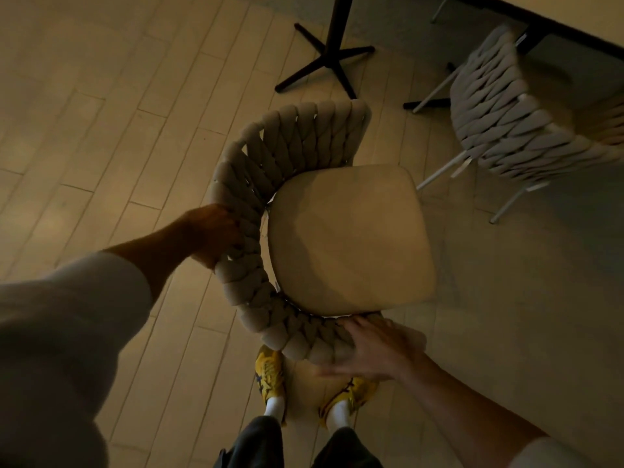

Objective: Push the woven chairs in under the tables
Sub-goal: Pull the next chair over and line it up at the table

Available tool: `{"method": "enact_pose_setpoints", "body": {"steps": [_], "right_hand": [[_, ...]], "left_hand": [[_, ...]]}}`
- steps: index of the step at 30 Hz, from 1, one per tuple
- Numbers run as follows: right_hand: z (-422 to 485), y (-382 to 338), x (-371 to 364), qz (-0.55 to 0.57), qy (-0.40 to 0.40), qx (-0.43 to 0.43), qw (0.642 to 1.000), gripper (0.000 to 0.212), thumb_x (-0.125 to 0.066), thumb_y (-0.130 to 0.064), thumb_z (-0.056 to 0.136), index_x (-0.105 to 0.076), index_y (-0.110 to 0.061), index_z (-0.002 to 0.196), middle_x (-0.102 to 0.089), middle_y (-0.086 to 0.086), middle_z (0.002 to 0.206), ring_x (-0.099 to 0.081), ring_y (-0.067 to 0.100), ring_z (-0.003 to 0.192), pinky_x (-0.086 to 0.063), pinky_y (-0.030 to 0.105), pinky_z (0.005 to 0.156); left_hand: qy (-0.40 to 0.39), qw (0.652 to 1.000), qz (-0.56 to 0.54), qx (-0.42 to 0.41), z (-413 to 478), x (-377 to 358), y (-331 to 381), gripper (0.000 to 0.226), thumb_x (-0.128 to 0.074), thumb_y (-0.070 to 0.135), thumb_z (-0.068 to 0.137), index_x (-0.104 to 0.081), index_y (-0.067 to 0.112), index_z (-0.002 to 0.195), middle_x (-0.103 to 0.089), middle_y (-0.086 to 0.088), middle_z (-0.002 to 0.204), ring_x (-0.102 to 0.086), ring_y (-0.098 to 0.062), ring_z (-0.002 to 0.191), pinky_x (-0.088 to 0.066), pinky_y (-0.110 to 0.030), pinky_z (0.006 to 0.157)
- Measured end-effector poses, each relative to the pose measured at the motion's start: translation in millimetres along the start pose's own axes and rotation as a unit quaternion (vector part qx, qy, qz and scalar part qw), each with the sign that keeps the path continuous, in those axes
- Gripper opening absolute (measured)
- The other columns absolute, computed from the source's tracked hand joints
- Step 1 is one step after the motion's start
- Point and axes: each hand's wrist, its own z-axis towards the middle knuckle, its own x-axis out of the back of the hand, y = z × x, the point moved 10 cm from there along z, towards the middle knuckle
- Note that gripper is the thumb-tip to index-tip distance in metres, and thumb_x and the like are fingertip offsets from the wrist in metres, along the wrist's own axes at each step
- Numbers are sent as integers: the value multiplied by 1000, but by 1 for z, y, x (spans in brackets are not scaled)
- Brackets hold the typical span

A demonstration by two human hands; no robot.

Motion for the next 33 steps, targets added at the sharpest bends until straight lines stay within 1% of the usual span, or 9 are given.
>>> {"method": "enact_pose_setpoints", "body": {"steps": [1,3,10,15,20,25,27,31,33], "right_hand": [[5,-20,8,19,18,9,1000,137,-38,-116,48,-35,-33,158,-40,-5,163,-36,23,150,-28,52,123],[19,-66,23,85,61,29,994,126,-41,-113,52,-41,-35,151,-49,-4,155,-48,24,141,-40,51,114],[75,-185,17,184,180,-14,966,107,-36,-96,81,-36,-18,153,-50,16,150,-51,37,134,-44,53,109],[79,-184,1,104,238,-33,965,66,-46,-49,107,-30,-11,158,-56,26,142,-59,43,124,-51,55,103],[66,-180,-19,-12,226,3,974,56,-69,-39,95,-52,-11,140,-76,19,102,-75,32,82,-62,45,73],[45,-158,-57,-28,147,56,987,55,-76,-35,81,-55,-16,128,-74,7,73,-70,22,55,-51,30,50],[40,-145,-66,-52,141,78,986,59,-75,-32,80,-48,-16,130,-73,7,73,-70,25,57,-45,30,48],[21,-108,-75,-80,157,118,977,57,-58,-31,101,-30,-20,150,-74,18,102,-71,40,90,-54,46,73],[4,-77,-75,-119,182,138,966,63,-65,-38,96,-36,-25,150,-75,10,99,-72,33,87,-55,41,69]], "left_hand": [[-31,998,52,33,-12,10,3,74,-70,71,70,-57,34,133,-64,6,123,-57,-14,111,-45,-42,109],[-20,989,131,59,-13,24,-2,54,-68,63,76,-58,42,125,-64,13,115,-58,-15,110,-45,-40,105],[19,990,130,45,-10,29,0,53,-63,66,72,-60,45,121,-64,16,111,-58,-13,106,-52,-36,94],[25,987,146,56,-10,25,-2,55,-64,66,75,-59,44,126,-65,17,115,-57,-12,110,-49,-35,98],[59,990,105,70,-11,14,18,51,-64,65,74,-61,42,120,-66,16,108,-58,-11,99,-48,-31,94],[90,990,71,82,-19,-8,56,52,-65,62,74,-64,37,120,-68,12,108,-62,-14,98,-47,-35,96],[118,987,59,92,-24,-9,81,51,-67,59,74,-65,36,120,-70,12,109,-64,-14,99,-45,-33,96],[141,980,-28,141,-18,-26,117,51,-62,58,70,-70,34,114,-72,14,103,-67,-12,95,-48,-32,97],[145,974,-68,161,-7,-33,144,48,-61,56,71,-72,31,110,-72,11,97,-66,-14,89,-49,-35,94]]}}
